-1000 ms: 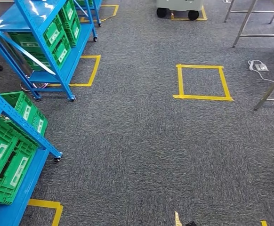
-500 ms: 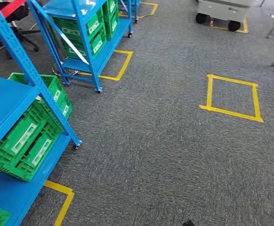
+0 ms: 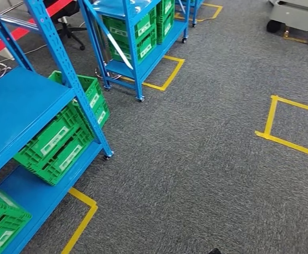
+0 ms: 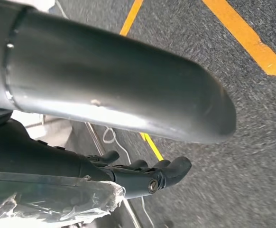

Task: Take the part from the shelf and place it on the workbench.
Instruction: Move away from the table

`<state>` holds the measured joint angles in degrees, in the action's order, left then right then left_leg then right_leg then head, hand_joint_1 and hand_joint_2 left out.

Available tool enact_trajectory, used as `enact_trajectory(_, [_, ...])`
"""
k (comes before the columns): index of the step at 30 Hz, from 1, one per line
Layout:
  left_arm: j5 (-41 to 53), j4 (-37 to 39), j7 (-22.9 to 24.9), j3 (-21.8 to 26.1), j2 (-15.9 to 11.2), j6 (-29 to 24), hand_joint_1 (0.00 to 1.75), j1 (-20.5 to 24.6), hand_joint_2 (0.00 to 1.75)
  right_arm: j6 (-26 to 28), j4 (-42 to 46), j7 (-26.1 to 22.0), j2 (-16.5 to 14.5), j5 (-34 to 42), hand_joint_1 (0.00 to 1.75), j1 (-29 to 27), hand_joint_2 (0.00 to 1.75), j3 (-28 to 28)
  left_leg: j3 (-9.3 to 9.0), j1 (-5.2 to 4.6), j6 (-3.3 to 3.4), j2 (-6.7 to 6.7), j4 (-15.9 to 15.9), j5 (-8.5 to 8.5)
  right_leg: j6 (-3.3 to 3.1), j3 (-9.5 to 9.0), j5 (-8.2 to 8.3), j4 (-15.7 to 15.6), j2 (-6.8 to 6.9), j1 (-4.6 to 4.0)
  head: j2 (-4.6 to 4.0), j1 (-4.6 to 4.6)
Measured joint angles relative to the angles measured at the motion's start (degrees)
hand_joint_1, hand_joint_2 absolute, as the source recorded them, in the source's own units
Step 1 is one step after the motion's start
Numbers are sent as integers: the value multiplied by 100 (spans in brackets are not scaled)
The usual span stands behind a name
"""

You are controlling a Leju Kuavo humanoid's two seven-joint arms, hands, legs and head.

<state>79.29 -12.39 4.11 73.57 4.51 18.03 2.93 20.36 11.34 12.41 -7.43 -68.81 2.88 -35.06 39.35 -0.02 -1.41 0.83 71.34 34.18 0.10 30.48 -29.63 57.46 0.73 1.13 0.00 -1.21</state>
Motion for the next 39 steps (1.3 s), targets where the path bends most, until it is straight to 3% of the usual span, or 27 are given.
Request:
enact_trajectory(1, [-4,0,0,3,4,-3,0,-3,0,2,0,5,0,1,0,-4,0,0,120,15,-15,-18,226,39,-2,-9,-15,1,92,-4,0,-2])
enact_trajectory(2, [-7,0,0,9,5,-9,0,-15,0,6,0,10,0,2,0,-4,0,0,133,27,-24,-31,243,-36,0,-25,-32,1,176,-6,0,-2])
enact_trajectory(4, [-22,0,-4,27,5,-29,0,-45,0,16,0,18,0,9,0,0,0,0,-170,31,-7,-139,-342,-433,19,-81,-70,1,317,-7,0,-4])
enact_trajectory(5, [-38,0,-8,38,7,-42,0,-53,0,21,0,21,0,17,0,1,0,-1,-378,5,19,-299,-737,-595,39,-111,-95,3,379,-17,0,-3])
enact_trajectory(7, [-73,0,-28,67,21,-66,0,-43,0,25,0,24,0,39,0,0,0,-3,-630,-52,99,-544,-1239,-713,104,-146,-151,6,501,-46,0,6])
enact_trajectory(8, [-86,0,-39,84,30,-75,0,-43,0,25,0,24,0,53,0,3,0,-5,-649,-80,135,-579,-1300,-681,138,-171,-173,-2,568,-58,0,9])
enact_trajectory(10, [-97,0,-57,114,48,-86,0,-62,0,23,0,22,0,78,0,18,0,-10,-662,-75,206,-439,-1349,-686,198,-239,-213,-21,674,-52,0,13])
enact_trajectory(12, [-98,0,-67,130,68,-92,0,-79,0,23,0,19,4,89,0,26,0,-18,-701,-39,274,-295,-1401,-714,246,-170,-376,191,454,-38,-1,34])
enact_trajectory(14, [-98,0,-70,134,80,-99,0,-74,0,20,0,16,10,93,0,16,0,-34,-716,-20,317,-142,-1415,-717,268,183,-715,893,91,-29,-1,72])
enact_trajectory(16, [-99,0,-70,137,93,-98,0,-67,0,7,0,15,13,97,0,-6,0,-50,-723,-25,332,32,-1412,-707,274,582,-915,1576,-38,-27,0,90])
enact_trajectory(17, [-99,0,-70,138,101,-95,0,-70,0,-3,0,13,13,100,0,-15,0,-55,-734,-26,333,121,-1410,-701,271,666,-841,1639,-55,-29,0,93])
enact_trajectory(18, [-99,0,-70,139,107,-90,0,-75,0,-11,0,6,15,102,0,-18,0,-57,-752,-25,325,211,-1406,-693,267,640,-648,1471,-73,-27,0,96])
enact_trajectory(19, [-98,0,-70,140,111,-86,0,-79,0,-16,0,-7,18,102,0,-17,0,-58,-774,-21,309,296,-1402,-680,260,521,-381,1112,-125,-20,0,97])
enact_trajectory(21, [-95,0,-70,140,109,-78,0,-73,0,-26,-1,-36,25,97,0,-13,0,-60,-791,-24,262,439,-1378,-649,240,232,-37,381,-357,6,0,97])
enact_trajectory(23, [-86,0,-69,140,102,-66,0,-63,0,-35,-2,-54,25,87,0,1,0,-60,-755,-19,200,549,-1361,-647,195,94,-13,107,-500,12,0,93])
enact_trajectory(25, [-74,0,-61,140,86,-56,0,-70,0,-47,-2,-75,21,69,0,12,0,-60,-719,1,136,645,-1361,-656,123,57,-11,78,-410,9,0,92])
enact_trajectory(27, [-61,0,-51,140,71,-47,0,-73,0,-58,-1,-109,19,36,0,11,0,-62,-640,-2,76,488,-1205,-544,49,27,-4,41,-284,20,0,65])
enact_trajectory(29, [-30,0,-40,140,68,-37,0,-45,0,-67,0,-138,20,-7,0,7,0,-63,-353,-5,26,158,-623,-240,-3,0,-16,18,-136,10,0,26])
enact_trajectory(30, [-15,0,-35,139,67,-32,0,-28,0,-71,0,-146,20,-25,0,3,0,-63,-154,4,9,54,-236,-82,-20,-10,-29,18,-51,-2,0,12])
enact_trajectory(31, [-1,0,-31,139,66,-29,0,-16,0,-75,0,-149,20,-37,0,-1,0,-63,7,10,-1,1,71,5,-30,-22,-45,19,33,-12,0,15])
enact_trajectory(32, [4,0,-25,138,63,-27,0,-14,0,-78,0,-150,20,-43,0,-3,0,-63,85,14,-1,-23,210,-12,-34,-39,-63,19,110,-20,0,11])
enact_trajectory(34, [9,0,-13,139,53,-25,0,-26,0,-78,0,-152,19,-50,0,3,0,-63,-94,8,36,-72,-164,-355,-32,-95,-101,18,239,-35,0,9])
enact_trajectory(36, [10,0,-5,139,33,-22,0,-20,0,-79,0,-163,13,-58,0,8,0,-61,-464,-53,137,-326,-906,-686,-6,-143,-152,18,351,-61,0,11])
enact_trajectory(38, [19,0,-4,138,16,-14,0,13,0,-85,0,-180,8,-67,0,11,0,-60,-643,-119,219,-529,-1282,-726,45,-163,-197,13,469,-88,0,12])
enact_trajectory(39, [23,0,-4,137,11,-9,0,21,0,-89,0,-190,6,-72,0,15,0,-59,-648,-134,236,-510,-1318,-699,73,-184,-211,5,535,-100,0,9])
